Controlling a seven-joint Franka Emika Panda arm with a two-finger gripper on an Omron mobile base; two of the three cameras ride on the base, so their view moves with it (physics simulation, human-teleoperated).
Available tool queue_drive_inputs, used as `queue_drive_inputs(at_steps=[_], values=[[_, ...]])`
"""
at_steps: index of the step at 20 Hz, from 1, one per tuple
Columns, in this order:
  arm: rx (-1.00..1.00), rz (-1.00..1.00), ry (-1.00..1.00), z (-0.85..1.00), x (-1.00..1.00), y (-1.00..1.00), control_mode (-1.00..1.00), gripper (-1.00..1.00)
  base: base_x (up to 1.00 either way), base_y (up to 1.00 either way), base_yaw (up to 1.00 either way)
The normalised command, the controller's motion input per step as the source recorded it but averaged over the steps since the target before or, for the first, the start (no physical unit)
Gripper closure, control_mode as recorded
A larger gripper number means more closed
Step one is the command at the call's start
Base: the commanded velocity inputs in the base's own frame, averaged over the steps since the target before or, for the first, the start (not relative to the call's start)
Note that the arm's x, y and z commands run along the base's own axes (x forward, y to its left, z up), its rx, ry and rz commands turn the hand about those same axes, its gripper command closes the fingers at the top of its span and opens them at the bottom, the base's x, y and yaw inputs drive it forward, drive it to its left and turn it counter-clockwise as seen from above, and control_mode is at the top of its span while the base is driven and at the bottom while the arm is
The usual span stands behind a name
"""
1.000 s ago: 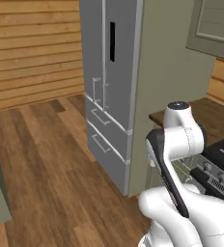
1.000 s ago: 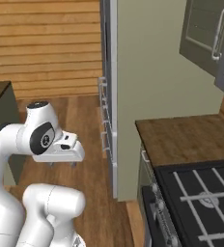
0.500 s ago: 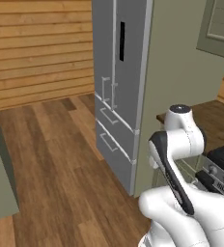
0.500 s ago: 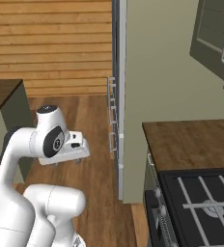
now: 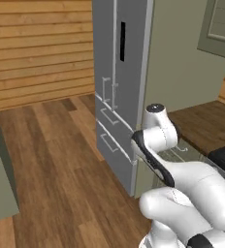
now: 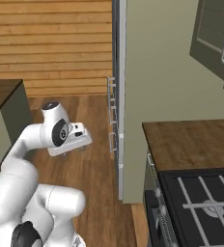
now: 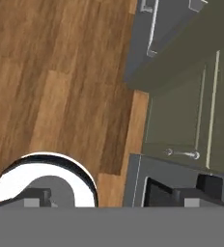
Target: Take a straw from the drawer in front and place it inside the glass cup on the dining counter.
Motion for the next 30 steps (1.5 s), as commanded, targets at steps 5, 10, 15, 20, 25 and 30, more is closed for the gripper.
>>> queue_drive_inputs(at_steps=[5,10,15,20,25,30], values=[[-0.81,-0.22,0.0,-0.28,0.83,0.24,-1.0,-1.0,0.0,0.0,0.0],[-0.47,-0.28,0.0,-0.42,0.59,-0.6,-1.0,-1.0,0.0,0.0,0.0],[-0.01,-0.31,0.0,-0.12,0.58,-0.96,-1.0,-1.0,0.0,0.0,0.0],[0.08,-0.14,0.0,-0.18,0.41,-0.73,-1.0,-1.0,0.0,0.0,0.0],[0.0,-0.04,-0.03,-0.44,0.14,-0.74,-1.0,-1.0,0.0,0.0,0.0],[0.0,-0.04,-0.07,-0.41,0.1,-0.7,-1.0,-1.0,0.0,0.0,0.0]])
